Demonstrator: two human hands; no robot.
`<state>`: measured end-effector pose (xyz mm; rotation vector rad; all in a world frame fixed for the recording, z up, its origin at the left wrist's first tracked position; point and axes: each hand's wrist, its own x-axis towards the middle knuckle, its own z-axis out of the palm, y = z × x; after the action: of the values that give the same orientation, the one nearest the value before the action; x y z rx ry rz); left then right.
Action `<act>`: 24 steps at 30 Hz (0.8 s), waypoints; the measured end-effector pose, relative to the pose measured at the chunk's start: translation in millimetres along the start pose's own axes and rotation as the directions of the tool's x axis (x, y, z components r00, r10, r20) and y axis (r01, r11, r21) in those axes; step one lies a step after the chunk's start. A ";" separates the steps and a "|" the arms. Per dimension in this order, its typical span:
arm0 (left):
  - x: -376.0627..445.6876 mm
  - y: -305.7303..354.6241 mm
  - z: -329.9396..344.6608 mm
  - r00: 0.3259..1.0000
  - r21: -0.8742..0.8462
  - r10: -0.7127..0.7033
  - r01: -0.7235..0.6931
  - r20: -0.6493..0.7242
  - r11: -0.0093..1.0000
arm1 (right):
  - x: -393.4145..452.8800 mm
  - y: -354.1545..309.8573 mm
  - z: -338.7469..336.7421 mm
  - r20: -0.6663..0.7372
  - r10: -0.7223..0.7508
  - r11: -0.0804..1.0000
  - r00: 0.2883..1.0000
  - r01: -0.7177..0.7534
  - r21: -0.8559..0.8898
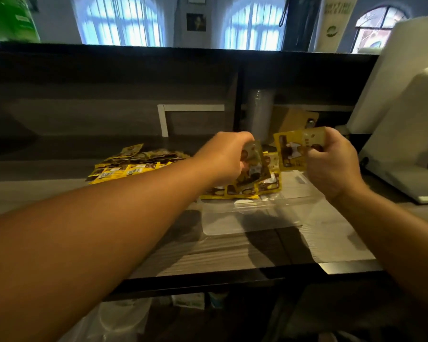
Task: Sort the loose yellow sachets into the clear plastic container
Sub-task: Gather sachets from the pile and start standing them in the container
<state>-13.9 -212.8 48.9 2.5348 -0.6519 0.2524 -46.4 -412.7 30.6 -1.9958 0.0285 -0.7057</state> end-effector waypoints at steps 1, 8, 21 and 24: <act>4.1 2.7 5.5 0.999 0.069 0.045 -0.047 0.020 0.997 | 1.5 2.9 -3.0 -0.008 0.001 1.000 1.000 -0.001 0.014; 25.9 8.1 26.2 0.960 0.631 0.273 -0.253 0.068 0.734 | 5.7 16.2 -14.1 0.000 -0.012 1.000 1.000 0.012 0.019; 33.6 -4.8 44.2 0.990 0.556 -0.005 -0.076 0.142 0.828 | 25.7 5.5 -15.7 0.348 -0.164 0.922 0.923 0.269 -0.278; 35.7 -8.5 46.0 0.992 0.510 0.006 -0.069 0.123 0.857 | 32.1 1.1 -3.9 0.567 -0.132 0.760 0.813 0.450 -0.469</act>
<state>23.7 -244.4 16.5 3.0731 -0.7606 0.3289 -21.4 -426.1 45.9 -2.7887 -0.4616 -0.3568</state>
